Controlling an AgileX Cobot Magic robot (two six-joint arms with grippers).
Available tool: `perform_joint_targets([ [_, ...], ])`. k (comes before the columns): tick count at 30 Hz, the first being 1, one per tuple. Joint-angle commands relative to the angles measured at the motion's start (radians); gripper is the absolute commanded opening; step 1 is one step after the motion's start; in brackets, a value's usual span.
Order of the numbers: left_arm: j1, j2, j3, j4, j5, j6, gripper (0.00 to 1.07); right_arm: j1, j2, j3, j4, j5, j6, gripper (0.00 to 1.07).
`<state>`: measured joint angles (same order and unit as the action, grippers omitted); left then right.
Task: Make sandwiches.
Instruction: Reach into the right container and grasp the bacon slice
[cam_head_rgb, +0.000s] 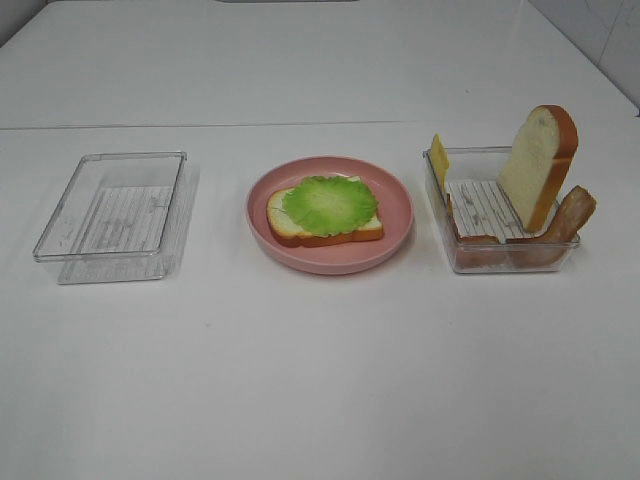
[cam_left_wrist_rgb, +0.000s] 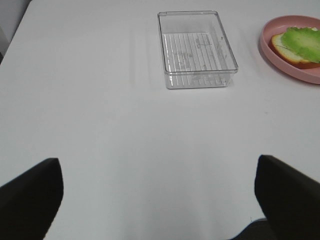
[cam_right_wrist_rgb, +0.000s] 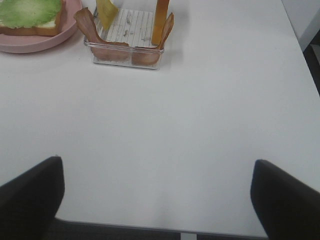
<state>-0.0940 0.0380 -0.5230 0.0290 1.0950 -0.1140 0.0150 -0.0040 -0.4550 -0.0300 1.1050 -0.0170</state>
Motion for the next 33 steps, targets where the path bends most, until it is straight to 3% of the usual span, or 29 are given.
perform_joint_targets([
  [1, 0.002, -0.005, 0.003, -0.011, -0.019, 0.003, 0.96, -0.003, -0.031, 0.001, 0.003, -0.004, -0.006, 0.99],
  [24, 0.002, -0.059, 0.000, -0.010, -0.023, 0.004, 0.96, -0.003, -0.027, 0.001, 0.003, -0.004, -0.006, 0.99],
  [28, 0.034, -0.060, 0.000, -0.008, -0.024, 0.004, 0.96, -0.003, -0.027, 0.001, 0.003, -0.004, -0.006, 0.99],
  [30, 0.105, -0.062, 0.000, -0.010, -0.024, 0.004, 0.96, -0.003, -0.027, 0.001, 0.003, -0.004, -0.006, 0.99],
  [33, 0.117, -0.063, 0.000, -0.009, -0.024, 0.004, 0.96, -0.003, -0.027, 0.001, 0.003, -0.004, -0.006, 0.99],
])
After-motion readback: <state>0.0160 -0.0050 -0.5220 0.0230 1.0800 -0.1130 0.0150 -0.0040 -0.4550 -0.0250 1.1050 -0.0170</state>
